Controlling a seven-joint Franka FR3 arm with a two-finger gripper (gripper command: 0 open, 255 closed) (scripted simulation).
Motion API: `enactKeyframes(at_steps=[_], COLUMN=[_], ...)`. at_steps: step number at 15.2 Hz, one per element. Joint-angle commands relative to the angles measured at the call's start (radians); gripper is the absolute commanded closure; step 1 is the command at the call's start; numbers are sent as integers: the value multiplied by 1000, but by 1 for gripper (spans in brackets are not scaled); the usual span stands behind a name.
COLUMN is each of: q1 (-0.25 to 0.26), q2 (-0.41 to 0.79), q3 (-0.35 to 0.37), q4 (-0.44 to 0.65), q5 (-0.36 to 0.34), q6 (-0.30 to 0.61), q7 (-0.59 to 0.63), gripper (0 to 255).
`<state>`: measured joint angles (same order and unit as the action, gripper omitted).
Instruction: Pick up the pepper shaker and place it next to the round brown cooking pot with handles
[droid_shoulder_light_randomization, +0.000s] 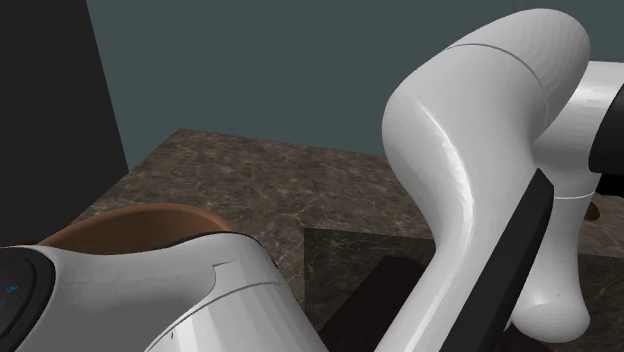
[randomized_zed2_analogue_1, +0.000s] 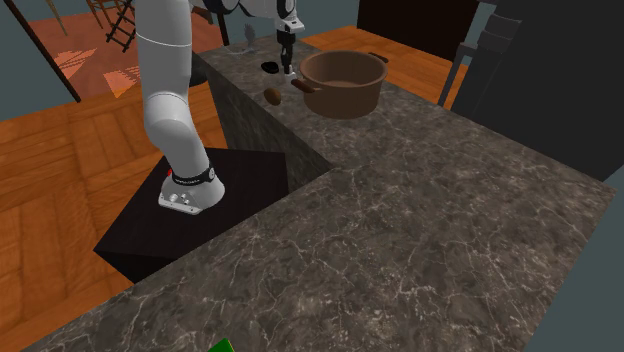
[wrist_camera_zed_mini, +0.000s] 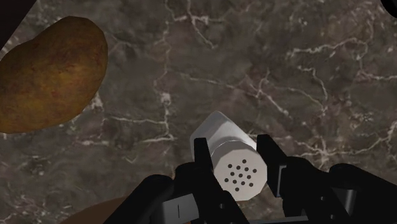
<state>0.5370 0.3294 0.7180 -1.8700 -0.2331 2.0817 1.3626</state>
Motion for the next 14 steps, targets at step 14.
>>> enactKeyframes(at_steps=[14], q1=[-13], q2=[-49], q3=[19], q4=[74], q5=[43], q6=[-110], q7=[-28], gripper=[0])
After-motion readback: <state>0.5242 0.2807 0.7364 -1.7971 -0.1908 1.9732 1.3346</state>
